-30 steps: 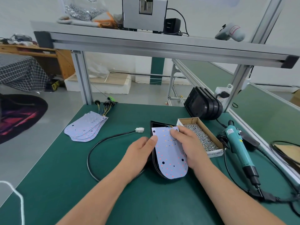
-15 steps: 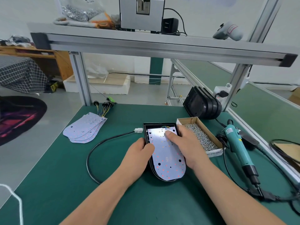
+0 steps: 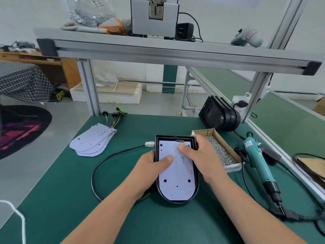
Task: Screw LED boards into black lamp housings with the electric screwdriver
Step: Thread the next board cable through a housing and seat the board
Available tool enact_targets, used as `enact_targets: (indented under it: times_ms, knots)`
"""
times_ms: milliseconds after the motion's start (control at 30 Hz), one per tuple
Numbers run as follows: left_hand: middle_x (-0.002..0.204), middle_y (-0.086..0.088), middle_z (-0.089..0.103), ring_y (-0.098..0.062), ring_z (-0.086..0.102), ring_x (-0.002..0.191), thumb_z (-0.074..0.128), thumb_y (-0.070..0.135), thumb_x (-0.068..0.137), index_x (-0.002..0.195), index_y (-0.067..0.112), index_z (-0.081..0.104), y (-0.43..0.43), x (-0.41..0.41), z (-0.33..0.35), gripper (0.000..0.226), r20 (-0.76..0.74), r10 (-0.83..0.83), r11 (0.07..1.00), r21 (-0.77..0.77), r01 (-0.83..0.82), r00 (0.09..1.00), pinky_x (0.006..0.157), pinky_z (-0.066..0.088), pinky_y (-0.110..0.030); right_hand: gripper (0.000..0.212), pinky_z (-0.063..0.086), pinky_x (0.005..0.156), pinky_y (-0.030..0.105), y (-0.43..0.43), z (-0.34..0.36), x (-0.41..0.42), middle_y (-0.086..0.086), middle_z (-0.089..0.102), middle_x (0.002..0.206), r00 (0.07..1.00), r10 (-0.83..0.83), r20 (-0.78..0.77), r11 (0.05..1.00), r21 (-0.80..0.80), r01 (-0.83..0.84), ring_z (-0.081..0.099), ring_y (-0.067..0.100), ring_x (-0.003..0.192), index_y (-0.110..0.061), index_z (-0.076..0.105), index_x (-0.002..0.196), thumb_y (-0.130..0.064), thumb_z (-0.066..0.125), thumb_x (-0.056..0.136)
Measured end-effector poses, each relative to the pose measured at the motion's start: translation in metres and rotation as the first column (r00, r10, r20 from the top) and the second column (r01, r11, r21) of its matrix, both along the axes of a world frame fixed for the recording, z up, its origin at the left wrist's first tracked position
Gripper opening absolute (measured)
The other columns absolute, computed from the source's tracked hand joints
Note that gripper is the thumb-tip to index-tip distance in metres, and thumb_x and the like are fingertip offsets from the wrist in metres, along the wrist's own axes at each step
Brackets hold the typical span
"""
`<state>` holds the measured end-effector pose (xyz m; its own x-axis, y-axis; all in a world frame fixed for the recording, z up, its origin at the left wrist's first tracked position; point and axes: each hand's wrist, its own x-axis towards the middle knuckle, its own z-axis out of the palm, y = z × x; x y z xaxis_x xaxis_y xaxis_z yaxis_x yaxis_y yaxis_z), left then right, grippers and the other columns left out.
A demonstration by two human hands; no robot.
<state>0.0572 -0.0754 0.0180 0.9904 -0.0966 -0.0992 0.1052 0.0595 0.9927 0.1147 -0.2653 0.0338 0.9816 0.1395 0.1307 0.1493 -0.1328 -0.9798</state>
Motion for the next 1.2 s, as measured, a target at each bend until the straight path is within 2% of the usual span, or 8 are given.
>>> enact_targets:
  times_ms: [333, 467, 533, 700, 800, 900, 1033, 1200]
  knots:
    - [0.118, 0.000, 0.080, -0.022, 0.077, 0.109, 0.067, 0.034, 0.105, 0.123, 0.018, 0.076, 0.001, -0.002, 0.000, 0.025, 0.005, -0.029, 0.999, -0.020, 0.029, 1.000, 0.097, 0.060, -0.040, 0.035, 0.053, 0.075, 0.038, 0.000, 0.012, 0.006, -0.004, 0.072, 0.086, 0.991, -0.042, 0.126, 0.994, -0.092, 0.054, 0.064, 0.013, 0.077, -0.017, 0.068, 0.094, -0.043, 0.082, 0.076]
    - [0.113, 0.000, 0.081, -0.020, 0.079, 0.102, 0.067, 0.039, 0.103, 0.118, 0.017, 0.077, 0.005, -0.005, 0.004, 0.029, -0.030, -0.027, 0.996, -0.082, 0.025, 0.999, 0.072, 0.060, -0.021, 0.073, 0.051, 0.101, 0.047, -0.001, -0.001, 0.001, 0.010, 0.074, 0.121, 0.954, 0.221, -0.203, 0.931, 0.335, -0.144, 0.070, 0.027, 0.114, -0.014, 0.076, 0.116, -0.079, 0.066, 0.084]
    - [0.109, -0.001, 0.082, -0.020, 0.080, 0.098, 0.066, 0.041, 0.103, 0.114, 0.015, 0.078, 0.004, -0.004, 0.004, 0.030, -0.050, 0.030, 0.994, -0.103, -0.035, 0.998, 0.068, 0.060, -0.021, 0.069, 0.055, 0.103, 0.048, -0.007, -0.006, 0.000, 0.019, 0.067, 0.140, 0.886, 0.392, -0.250, 0.863, 0.434, -0.259, 0.066, 0.036, 0.127, -0.015, 0.071, 0.133, -0.069, 0.065, 0.092]
    - [0.106, -0.002, 0.082, -0.021, 0.081, 0.094, 0.066, 0.042, 0.103, 0.114, 0.015, 0.077, 0.003, 0.000, 0.001, 0.031, -0.078, 0.126, 0.977, -0.163, -0.137, 0.989, 0.069, 0.062, -0.029, 0.075, 0.057, 0.101, 0.045, -0.014, -0.007, 0.004, 0.014, 0.069, 0.138, 0.847, 0.512, -0.143, 0.859, 0.080, -0.506, 0.066, 0.036, 0.127, -0.011, 0.052, 0.146, -0.010, 0.088, 0.080]
    - [0.098, 0.004, 0.083, -0.013, 0.080, 0.085, 0.068, 0.039, 0.103, 0.111, 0.016, 0.078, 0.001, 0.002, -0.003, 0.027, -0.025, 0.170, 0.978, -0.117, -0.172, 0.985, 0.066, 0.059, -0.022, 0.067, 0.058, 0.101, 0.050, -0.013, 0.000, 0.003, 0.006, 0.076, 0.126, 0.924, 0.367, -0.112, 0.926, -0.056, -0.374, 0.073, 0.028, 0.116, -0.014, 0.061, 0.136, -0.014, 0.089, 0.075]
    - [0.108, 0.002, 0.082, -0.019, 0.079, 0.101, 0.068, 0.039, 0.103, 0.114, 0.018, 0.079, -0.003, 0.005, -0.009, 0.026, 0.009, 0.182, 0.980, -0.084, -0.181, 0.983, 0.091, 0.060, -0.039, 0.064, 0.058, 0.100, 0.055, -0.012, 0.003, 0.003, 0.000, 0.079, 0.118, 0.969, 0.237, -0.075, 0.957, -0.151, -0.246, 0.076, 0.023, 0.109, -0.019, 0.065, 0.129, -0.023, 0.091, 0.071]
    - [0.088, 0.008, 0.078, -0.009, 0.055, 0.060, 0.073, 0.053, 0.094, 0.108, 0.021, 0.078, 0.007, 0.004, -0.004, 0.035, -0.001, 0.091, 0.995, -0.029, -0.091, 0.996, 0.049, 0.039, -0.018, 0.061, 0.059, 0.098, 0.054, -0.007, 0.003, -0.001, -0.001, 0.079, 0.117, 0.980, 0.194, -0.043, 0.966, -0.165, -0.198, 0.076, 0.020, 0.107, -0.018, 0.066, 0.126, -0.028, 0.090, 0.071]
    - [0.087, 0.000, 0.075, -0.014, 0.039, 0.061, 0.079, 0.043, 0.080, 0.111, 0.029, 0.081, 0.014, 0.007, -0.010, 0.034, -0.009, -0.033, 0.999, 0.019, 0.034, 0.999, 0.049, 0.024, -0.023, 0.075, 0.056, 0.104, 0.045, -0.018, 0.000, 0.004, 0.001, 0.073, 0.133, 0.916, 0.375, -0.142, 0.914, -0.107, -0.391, 0.069, 0.023, 0.124, -0.019, 0.055, 0.142, -0.020, 0.091, 0.075]
